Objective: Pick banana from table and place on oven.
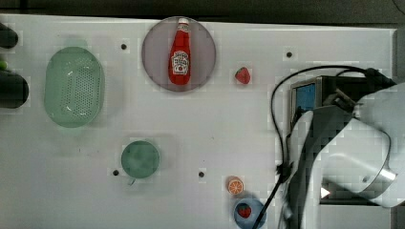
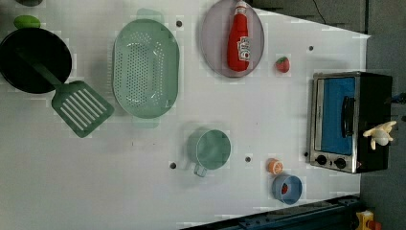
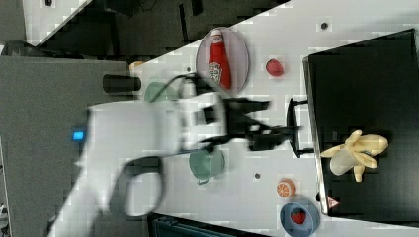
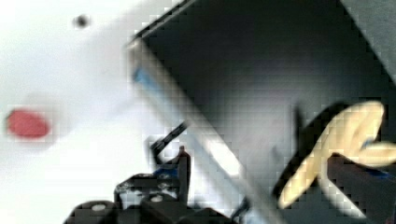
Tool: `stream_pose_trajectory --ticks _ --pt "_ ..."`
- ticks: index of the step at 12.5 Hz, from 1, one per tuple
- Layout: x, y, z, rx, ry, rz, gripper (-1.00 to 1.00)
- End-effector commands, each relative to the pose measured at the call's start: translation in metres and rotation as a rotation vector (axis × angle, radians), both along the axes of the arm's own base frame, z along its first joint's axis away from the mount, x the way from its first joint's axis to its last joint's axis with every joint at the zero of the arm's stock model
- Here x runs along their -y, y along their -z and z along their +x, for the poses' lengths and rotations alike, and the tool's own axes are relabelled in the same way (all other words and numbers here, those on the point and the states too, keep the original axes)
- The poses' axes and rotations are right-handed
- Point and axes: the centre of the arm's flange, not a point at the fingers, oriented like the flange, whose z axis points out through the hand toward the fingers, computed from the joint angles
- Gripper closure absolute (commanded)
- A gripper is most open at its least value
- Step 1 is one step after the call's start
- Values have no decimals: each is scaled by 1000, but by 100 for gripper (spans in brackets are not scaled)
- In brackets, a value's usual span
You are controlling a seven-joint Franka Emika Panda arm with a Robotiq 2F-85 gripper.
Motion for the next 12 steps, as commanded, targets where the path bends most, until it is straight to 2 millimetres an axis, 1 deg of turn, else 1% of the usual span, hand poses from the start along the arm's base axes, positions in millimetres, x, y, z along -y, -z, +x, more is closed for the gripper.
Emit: stream_pose_trajectory --ticks 1,3,4,6,7,9,10,12 --pt "-100 -62 19 84 80 64 -100" --pt "-156 -92 4 57 237 99 -100" --pt "-180 -107 -3 68 321 109 -100" --pt "-217 -132 -14 132 473 118 -100" --pt "-233 -141 -20 152 494 122 -100" --pt "-256 -149 -36 160 469 130 -100" --pt "-259 -148 -43 158 464 131 -100" --pt "-257 -145 -55 147 456 145 -100"
